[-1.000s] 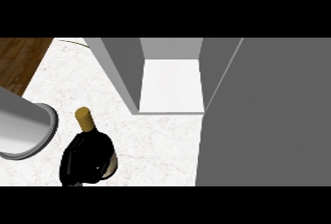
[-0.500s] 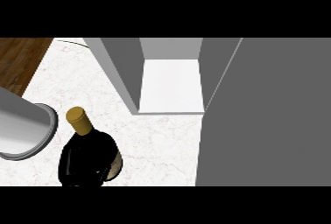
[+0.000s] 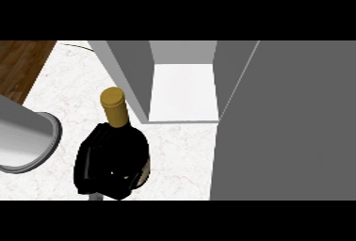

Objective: Pick up the wine, place it into the cabinet and close the cabinet

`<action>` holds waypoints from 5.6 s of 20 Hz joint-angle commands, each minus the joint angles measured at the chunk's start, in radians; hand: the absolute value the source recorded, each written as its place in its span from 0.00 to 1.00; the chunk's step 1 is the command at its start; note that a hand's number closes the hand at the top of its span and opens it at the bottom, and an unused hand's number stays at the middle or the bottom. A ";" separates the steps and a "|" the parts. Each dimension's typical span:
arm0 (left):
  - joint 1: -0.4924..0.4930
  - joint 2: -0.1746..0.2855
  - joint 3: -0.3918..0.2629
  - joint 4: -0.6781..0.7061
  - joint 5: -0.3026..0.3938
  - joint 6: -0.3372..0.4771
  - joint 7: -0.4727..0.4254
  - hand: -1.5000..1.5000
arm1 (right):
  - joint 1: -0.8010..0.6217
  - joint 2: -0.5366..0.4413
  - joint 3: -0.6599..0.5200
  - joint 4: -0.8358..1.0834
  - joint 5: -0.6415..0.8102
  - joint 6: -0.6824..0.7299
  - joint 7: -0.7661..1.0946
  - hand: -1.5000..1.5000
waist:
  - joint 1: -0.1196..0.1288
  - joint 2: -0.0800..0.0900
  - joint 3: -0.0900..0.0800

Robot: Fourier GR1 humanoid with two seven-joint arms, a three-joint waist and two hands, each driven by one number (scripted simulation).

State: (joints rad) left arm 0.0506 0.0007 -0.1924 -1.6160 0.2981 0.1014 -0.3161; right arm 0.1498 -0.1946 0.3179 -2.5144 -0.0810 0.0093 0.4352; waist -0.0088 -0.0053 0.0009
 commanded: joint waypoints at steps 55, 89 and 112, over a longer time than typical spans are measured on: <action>-0.902 -0.001 -0.158 0.971 0.578 0.465 -0.146 1.00 | 0.125 0.029 -0.127 -0.200 -0.197 0.133 0.046 0.00 | -0.037 0.007 0.000; -1.212 0.084 -0.123 1.531 0.384 0.621 -0.174 0.00 | 0.133 0.097 -0.035 -0.119 -0.133 0.187 -0.024 0.00 | -0.065 0.023 -0.001; -1.129 0.016 -0.062 1.308 0.375 0.370 -0.369 0.00 | 0.157 0.084 -0.058 -0.198 -0.120 0.150 0.028 0.00 | -0.003 0.002 -0.001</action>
State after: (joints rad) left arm -1.0991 0.0114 -0.2681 -0.2560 0.6715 0.4927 -0.6664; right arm 0.2816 -0.0863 0.2998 -2.5082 -0.1123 0.1771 0.3625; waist -0.0273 0.0029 -0.0011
